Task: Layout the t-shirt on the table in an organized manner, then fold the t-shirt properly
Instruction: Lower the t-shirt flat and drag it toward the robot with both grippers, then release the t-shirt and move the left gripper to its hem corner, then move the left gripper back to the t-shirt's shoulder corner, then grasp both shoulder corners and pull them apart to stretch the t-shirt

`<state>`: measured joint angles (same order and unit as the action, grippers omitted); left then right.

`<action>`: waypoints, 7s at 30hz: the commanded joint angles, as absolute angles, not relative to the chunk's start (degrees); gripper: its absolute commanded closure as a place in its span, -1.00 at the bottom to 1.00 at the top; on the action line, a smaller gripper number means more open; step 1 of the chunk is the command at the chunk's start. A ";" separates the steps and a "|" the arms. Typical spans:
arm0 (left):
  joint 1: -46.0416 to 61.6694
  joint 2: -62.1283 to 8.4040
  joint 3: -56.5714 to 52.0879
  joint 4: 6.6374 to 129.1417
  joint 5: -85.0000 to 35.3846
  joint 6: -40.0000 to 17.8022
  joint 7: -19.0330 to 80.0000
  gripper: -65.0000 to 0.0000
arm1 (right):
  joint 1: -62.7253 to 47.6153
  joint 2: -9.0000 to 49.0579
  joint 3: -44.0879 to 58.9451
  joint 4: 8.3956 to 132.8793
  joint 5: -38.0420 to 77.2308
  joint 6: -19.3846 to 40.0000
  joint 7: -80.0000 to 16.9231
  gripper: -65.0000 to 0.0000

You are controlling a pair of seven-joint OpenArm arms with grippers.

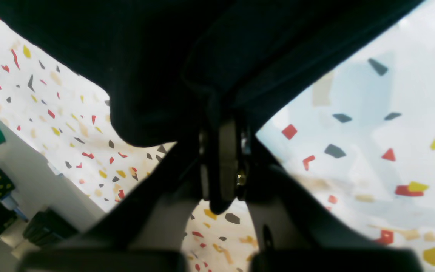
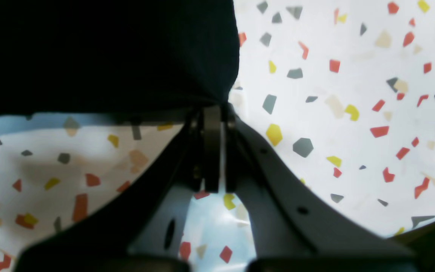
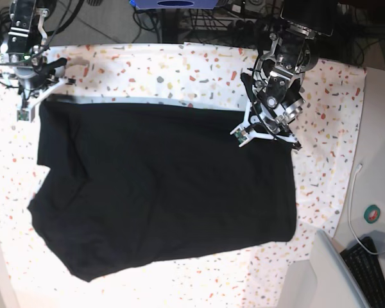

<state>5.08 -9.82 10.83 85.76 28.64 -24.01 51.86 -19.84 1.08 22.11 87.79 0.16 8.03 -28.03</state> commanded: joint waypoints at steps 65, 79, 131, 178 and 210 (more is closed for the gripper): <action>9.36 -9.98 9.98 90.15 30.02 -23.52 56.13 1.00 | -11.21 -4.79 45.93 83.65 1.36 15.60 -27.47 1.00; 12.00 -9.98 9.98 93.23 30.29 -23.52 56.84 0.24 | -14.64 -7.52 48.75 93.14 1.36 15.52 -36.79 1.00; -7.60 -13.85 -7.52 72.04 1.19 -17.71 52.44 1.00 | 2.77 12.18 24.04 67.21 11.03 15.52 -28.35 1.00; 20.88 -14.73 -28.53 90.15 -34.77 -15.96 42.15 -1.00 | -17.45 6.73 35.12 91.38 19.47 9.36 -26.68 -0.28; 11.03 -13.58 -22.20 73.63 -34.51 -22.99 41.80 1.00 | -14.81 8.66 35.30 74.59 19.56 22.73 -26.68 -0.29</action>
<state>11.16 -12.64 -21.71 72.55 -34.35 -22.76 42.33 -14.61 7.94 35.18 73.49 19.05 22.00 -27.49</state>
